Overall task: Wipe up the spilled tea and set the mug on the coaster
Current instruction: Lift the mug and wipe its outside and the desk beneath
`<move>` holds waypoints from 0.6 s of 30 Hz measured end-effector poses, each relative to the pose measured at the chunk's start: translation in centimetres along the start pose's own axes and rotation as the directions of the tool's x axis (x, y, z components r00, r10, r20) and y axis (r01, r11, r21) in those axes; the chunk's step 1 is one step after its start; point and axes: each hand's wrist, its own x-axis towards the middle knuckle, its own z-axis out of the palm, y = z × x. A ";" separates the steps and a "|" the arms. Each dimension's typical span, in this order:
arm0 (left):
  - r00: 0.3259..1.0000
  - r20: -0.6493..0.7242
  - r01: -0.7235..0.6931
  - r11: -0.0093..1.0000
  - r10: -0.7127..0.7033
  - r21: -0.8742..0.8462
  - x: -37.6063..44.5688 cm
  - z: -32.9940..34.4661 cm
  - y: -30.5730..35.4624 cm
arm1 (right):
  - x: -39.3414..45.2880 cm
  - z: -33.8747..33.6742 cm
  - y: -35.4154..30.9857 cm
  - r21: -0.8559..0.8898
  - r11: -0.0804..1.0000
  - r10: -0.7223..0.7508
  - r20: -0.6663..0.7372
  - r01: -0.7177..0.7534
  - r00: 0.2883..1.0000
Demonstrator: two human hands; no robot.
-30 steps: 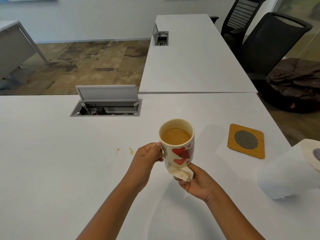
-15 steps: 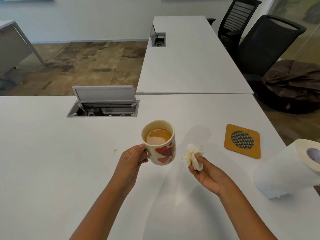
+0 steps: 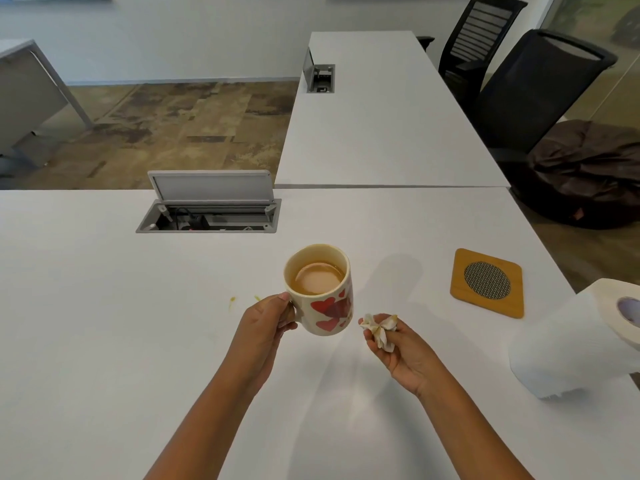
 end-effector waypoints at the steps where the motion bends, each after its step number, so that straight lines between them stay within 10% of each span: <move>1: 1.000 0.001 0.002 1.000 -0.002 0.003 0.0 0.1 0.0 | 0.0 0.1 0.1 -0.051 0.998 -0.030 -0.010 0.029 1.000; 8: 0.999 0.043 -0.006 1.000 0.005 0.027 0.0 0.7 0.0 | 0.2 1.5 0.9 -0.712 0.697 -0.147 -0.023 0.087 0.989; 18: 0.996 0.093 -0.024 0.997 0.017 0.073 -1.2 1.3 0.1 | 1.2 1.8 1.7 -0.244 0.960 -0.123 0.078 0.139 0.989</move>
